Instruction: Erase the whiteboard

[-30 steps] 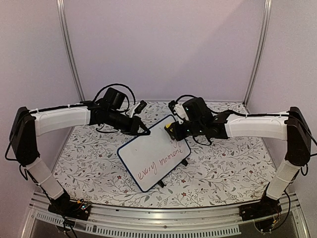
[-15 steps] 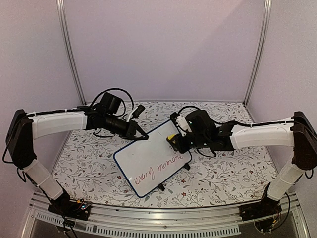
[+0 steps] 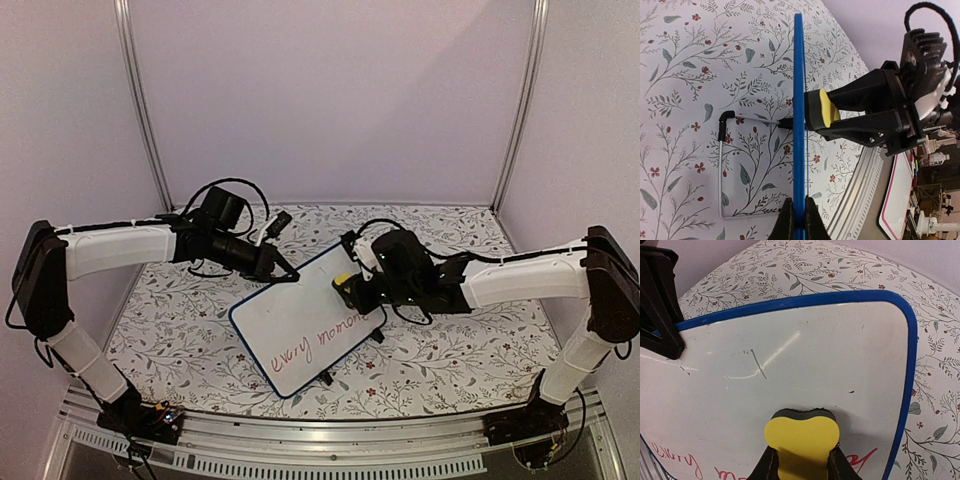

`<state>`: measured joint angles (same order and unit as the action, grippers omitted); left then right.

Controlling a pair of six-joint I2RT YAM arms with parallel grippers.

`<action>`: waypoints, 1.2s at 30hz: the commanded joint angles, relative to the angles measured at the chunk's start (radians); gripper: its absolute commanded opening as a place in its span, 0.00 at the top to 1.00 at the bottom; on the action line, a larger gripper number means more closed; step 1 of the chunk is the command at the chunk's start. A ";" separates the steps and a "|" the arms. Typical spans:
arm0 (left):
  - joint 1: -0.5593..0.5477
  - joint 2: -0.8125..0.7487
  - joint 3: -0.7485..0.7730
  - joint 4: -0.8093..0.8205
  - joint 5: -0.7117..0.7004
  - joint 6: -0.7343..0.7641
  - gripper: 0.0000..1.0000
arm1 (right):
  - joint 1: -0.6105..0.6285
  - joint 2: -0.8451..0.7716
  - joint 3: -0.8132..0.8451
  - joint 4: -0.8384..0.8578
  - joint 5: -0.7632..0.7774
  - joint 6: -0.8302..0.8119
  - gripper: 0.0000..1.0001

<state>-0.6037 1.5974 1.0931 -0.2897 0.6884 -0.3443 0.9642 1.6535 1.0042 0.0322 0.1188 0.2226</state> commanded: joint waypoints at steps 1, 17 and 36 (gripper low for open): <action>-0.001 0.008 -0.008 0.040 0.037 0.023 1.00 | 0.010 0.027 -0.044 -0.012 0.019 0.032 0.81; -0.001 -0.010 -0.012 0.042 0.029 0.026 1.00 | 0.024 0.023 -0.120 -0.014 0.017 0.076 0.82; -0.002 -0.009 -0.016 0.043 0.031 0.026 1.00 | 0.030 -0.017 -0.221 0.008 0.018 0.133 0.82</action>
<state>-0.5995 1.5978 1.0870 -0.2821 0.6868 -0.3462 0.9932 1.6279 0.8364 0.1505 0.1398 0.3305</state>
